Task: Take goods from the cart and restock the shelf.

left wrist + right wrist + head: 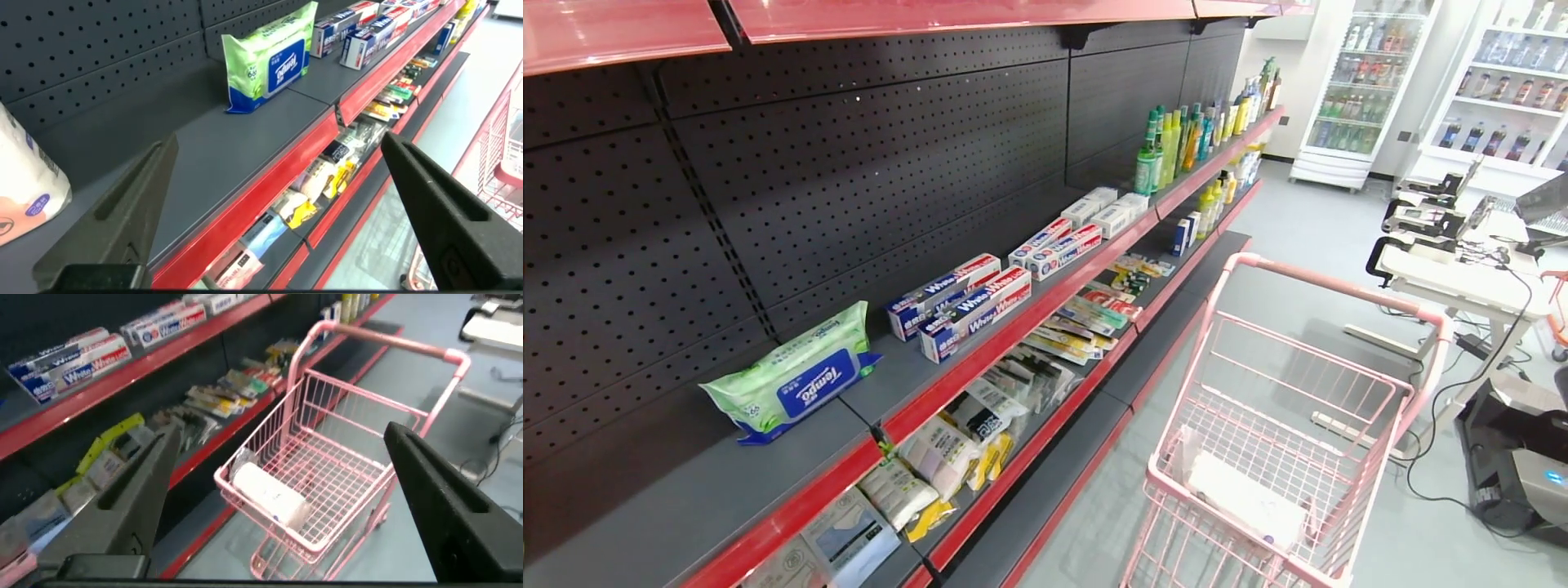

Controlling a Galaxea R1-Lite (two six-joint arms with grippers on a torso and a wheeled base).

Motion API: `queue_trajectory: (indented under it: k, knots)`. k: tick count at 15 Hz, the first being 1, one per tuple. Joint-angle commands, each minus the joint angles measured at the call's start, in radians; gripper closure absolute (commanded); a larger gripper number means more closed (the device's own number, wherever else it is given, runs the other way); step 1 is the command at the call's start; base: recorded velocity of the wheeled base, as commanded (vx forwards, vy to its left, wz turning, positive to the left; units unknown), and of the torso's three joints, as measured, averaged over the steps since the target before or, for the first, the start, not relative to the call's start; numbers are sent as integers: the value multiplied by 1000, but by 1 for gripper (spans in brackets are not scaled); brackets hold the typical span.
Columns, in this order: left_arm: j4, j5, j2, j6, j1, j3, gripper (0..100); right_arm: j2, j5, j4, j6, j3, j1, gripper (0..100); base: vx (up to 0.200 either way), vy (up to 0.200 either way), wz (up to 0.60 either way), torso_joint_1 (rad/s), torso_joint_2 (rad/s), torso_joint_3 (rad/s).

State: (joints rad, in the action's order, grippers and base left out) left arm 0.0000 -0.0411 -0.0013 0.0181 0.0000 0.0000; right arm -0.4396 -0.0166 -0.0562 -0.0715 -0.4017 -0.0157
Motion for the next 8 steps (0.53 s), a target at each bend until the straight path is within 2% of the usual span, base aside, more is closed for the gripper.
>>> queue_trajectory:
  k: [1, 4, 5, 6, 7, 8]
  knots:
    - [0, 0, 1, 2, 0, 0, 0, -556, -109, -62, -34, -198, 26, 0, 0, 0, 0, 0, 0, 0]
    - [0, 0, 1, 0, 0, 0, 0, -818, -114, -68, 67, -193, 56, 0, 0, 0, 0, 0, 0, 0]
    - [0, 0, 1, 0, 0, 0, 0, -970, -117, -57, 203, -207, 111, 0, 0, 0, 0, 0, 0, 0]
    - [0, 0, 1, 0, 0, 0, 0, -1018, -125, -54, 272, -218, 132, 0, 0, 0, 0, 0, 0, 0]
    - [0, 0, 1, 0, 0, 0, 0, -1147, -209, -54, 460, -259, 192, 0, 0, 0, 0, 0, 0, 0]
    - [0, 0, 1, 0, 0, 0, 0, -1225, -281, -54, 565, -279, 223, 0, 0, 0, 0, 0, 0, 0]
